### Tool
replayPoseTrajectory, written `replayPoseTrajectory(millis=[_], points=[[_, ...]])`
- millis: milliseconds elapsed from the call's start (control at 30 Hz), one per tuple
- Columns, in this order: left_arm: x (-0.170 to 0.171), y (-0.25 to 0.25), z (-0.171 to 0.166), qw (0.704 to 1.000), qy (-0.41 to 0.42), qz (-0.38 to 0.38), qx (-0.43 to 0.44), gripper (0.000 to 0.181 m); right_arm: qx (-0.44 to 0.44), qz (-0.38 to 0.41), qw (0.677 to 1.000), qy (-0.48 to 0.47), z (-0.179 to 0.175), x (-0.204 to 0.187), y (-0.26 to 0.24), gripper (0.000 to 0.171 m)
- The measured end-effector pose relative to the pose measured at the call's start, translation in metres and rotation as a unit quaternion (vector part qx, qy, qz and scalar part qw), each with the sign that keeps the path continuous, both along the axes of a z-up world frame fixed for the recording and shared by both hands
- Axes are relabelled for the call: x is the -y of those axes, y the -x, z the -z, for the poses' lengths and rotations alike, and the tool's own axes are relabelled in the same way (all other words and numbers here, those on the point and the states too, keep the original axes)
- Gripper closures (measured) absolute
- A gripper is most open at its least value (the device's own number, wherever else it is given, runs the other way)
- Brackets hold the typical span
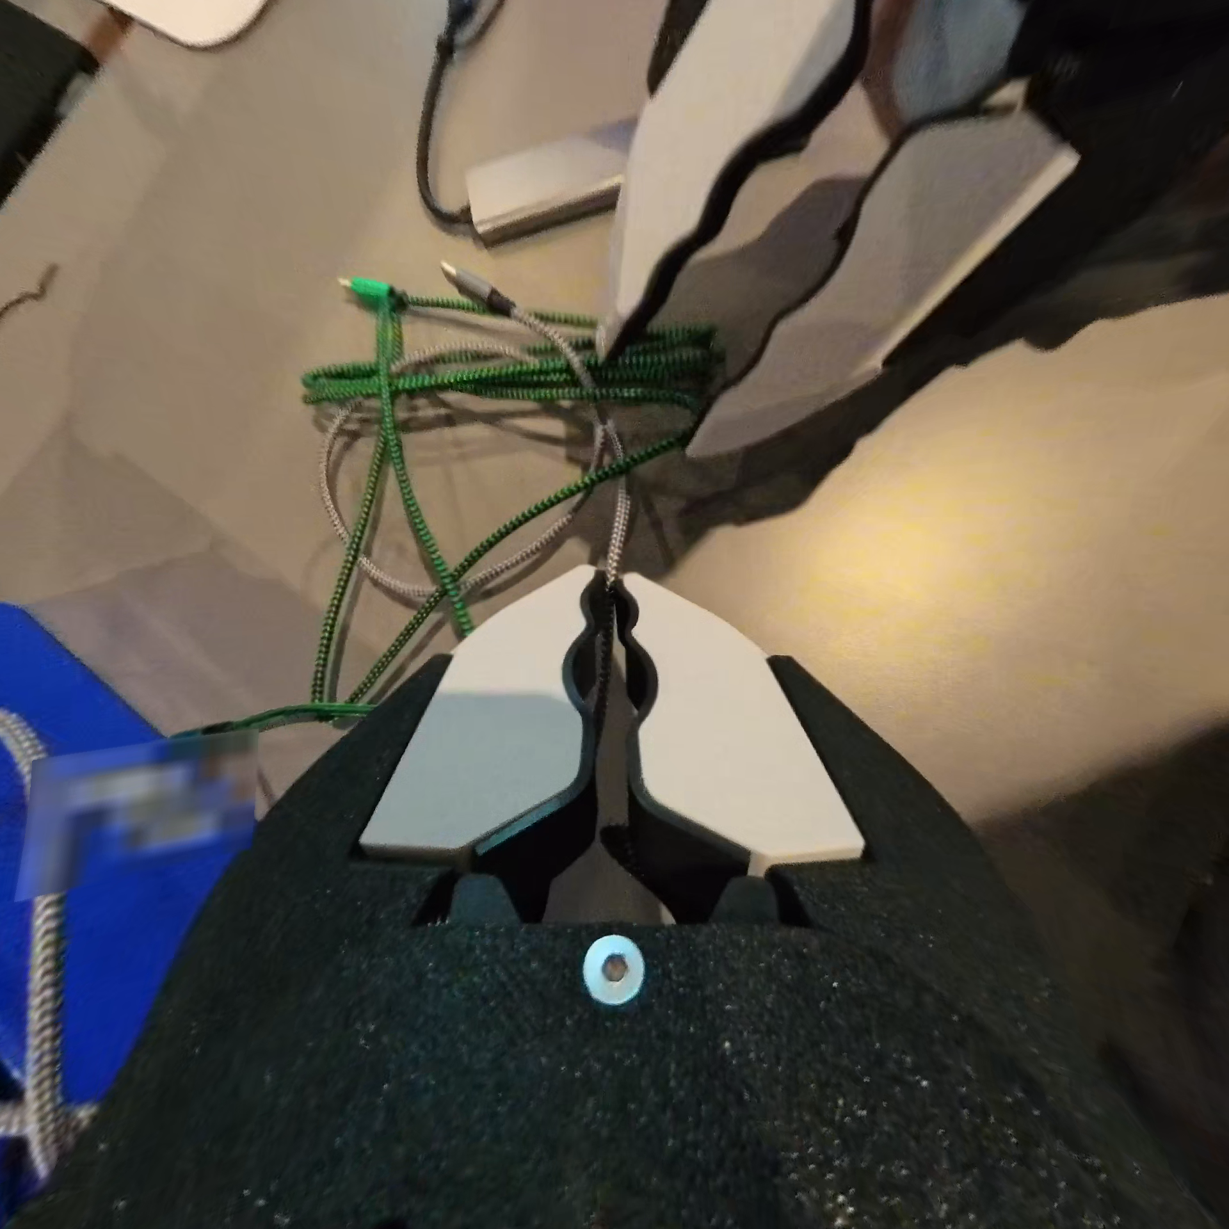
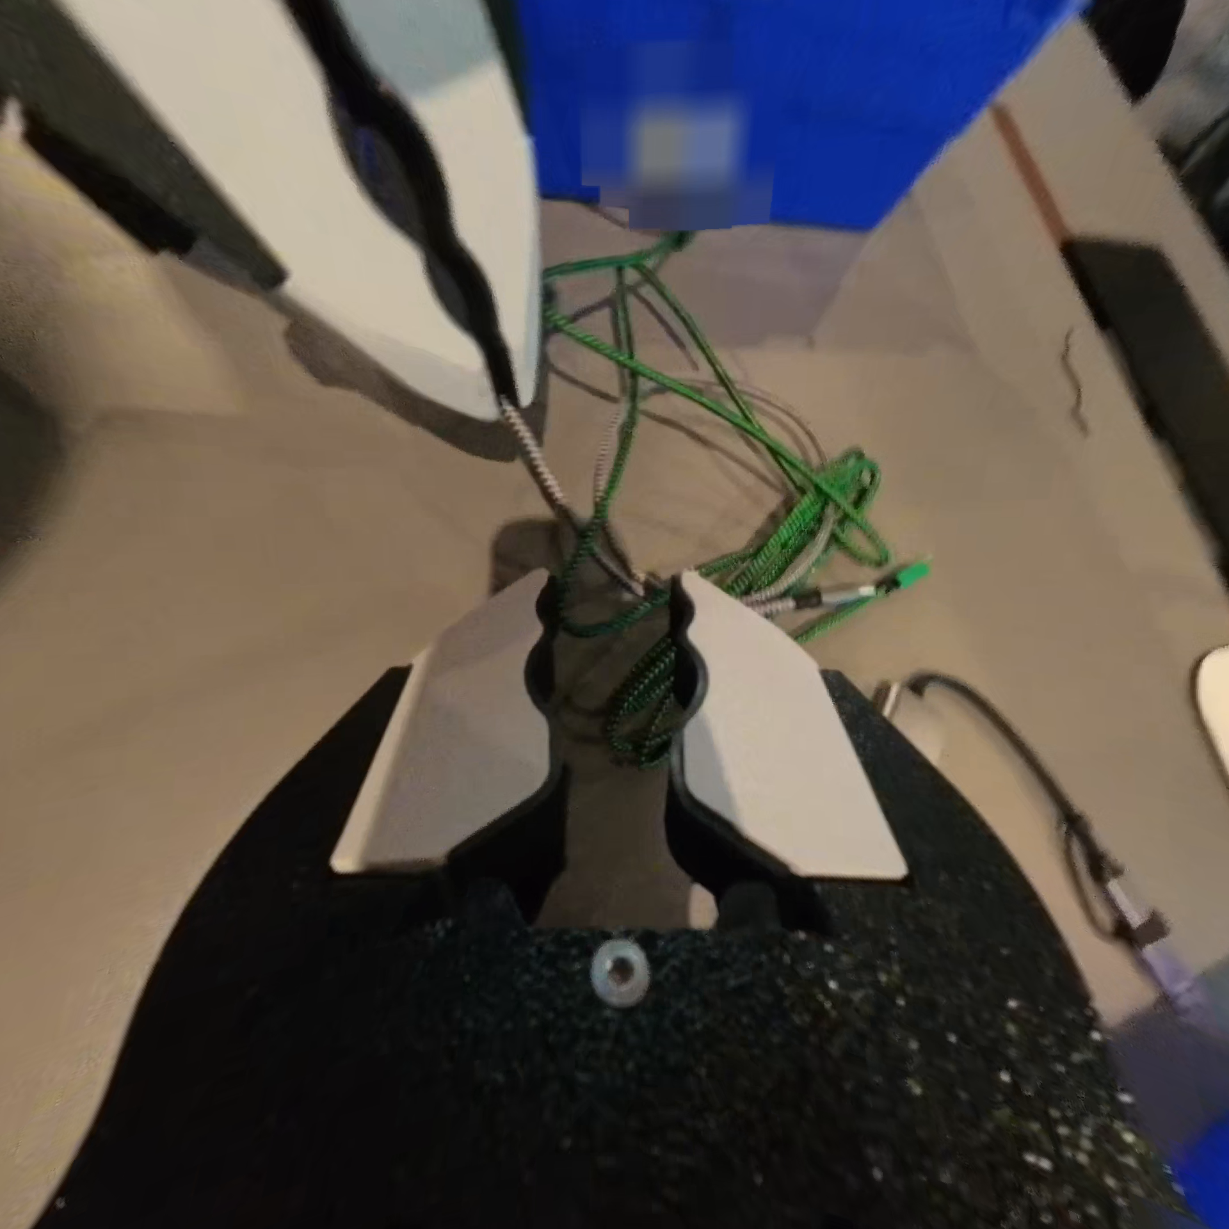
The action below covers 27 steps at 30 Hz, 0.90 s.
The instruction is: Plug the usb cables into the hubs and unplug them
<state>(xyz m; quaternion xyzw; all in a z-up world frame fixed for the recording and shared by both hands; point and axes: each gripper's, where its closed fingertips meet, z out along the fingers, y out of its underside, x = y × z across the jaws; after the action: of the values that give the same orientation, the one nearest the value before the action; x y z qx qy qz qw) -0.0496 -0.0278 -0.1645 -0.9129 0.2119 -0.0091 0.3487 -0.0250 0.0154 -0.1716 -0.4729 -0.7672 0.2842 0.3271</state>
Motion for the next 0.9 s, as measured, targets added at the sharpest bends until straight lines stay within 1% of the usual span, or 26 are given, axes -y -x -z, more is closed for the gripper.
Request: replayPoseTrajectory(millis=[133,167,200,267,300,367,500,567,733,900], points=[[0.001,0.001,-0.018,0.999,-0.037,-0.002,0.034,0.179,-0.007,-0.047,0.997,-0.062,0.007,0.014,0.002,0.136],[0.001,0.001,-0.021,0.998,-0.041,-0.003,0.04,0.179,-0.018,-0.046,0.996,-0.078,0.007,0.014,0.005,0.148],[0.001,0.002,-0.023,0.998,-0.046,-0.004,0.041,0.179,-0.035,-0.039,0.993,-0.103,0.005,0.011,0.007,0.167],[0.003,0.009,-0.028,0.998,-0.059,-0.013,0.028,0.179,-0.073,-0.029,0.986,-0.144,-0.006,0.006,0.01,0.17],[0.005,0.012,-0.033,0.997,-0.069,-0.017,0.023,0.179,-0.083,-0.022,0.986,-0.143,-0.012,0.004,0.01,0.17],[0.009,0.02,-0.046,0.995,-0.097,-0.03,0.022,0.179,-0.108,0.002,0.988,-0.109,-0.026,-0.003,0.009,0.17],[0.024,0.04,-0.085,0.982,-0.172,-0.062,0.038,0.179,-0.133,0.072,0.988,-0.038,-0.046,-0.035,0.005,0.17],[0.034,0.053,-0.104,0.974,-0.208,-0.083,0.038,0.179,-0.143,0.101,0.984,-0.02,-0.053,-0.049,0.002,0.17],[0.061,0.096,-0.135,0.953,-0.253,-0.169,0.005,0.179,-0.158,0.159,0.975,0.004,-0.06,-0.077,-0.004,0.17],[0.092,0.135,-0.163,0.915,-0.306,-0.263,-0.023,0.179,-0.165,0.198,0.966,0.017,-0.063,-0.095,-0.011,0.17]])
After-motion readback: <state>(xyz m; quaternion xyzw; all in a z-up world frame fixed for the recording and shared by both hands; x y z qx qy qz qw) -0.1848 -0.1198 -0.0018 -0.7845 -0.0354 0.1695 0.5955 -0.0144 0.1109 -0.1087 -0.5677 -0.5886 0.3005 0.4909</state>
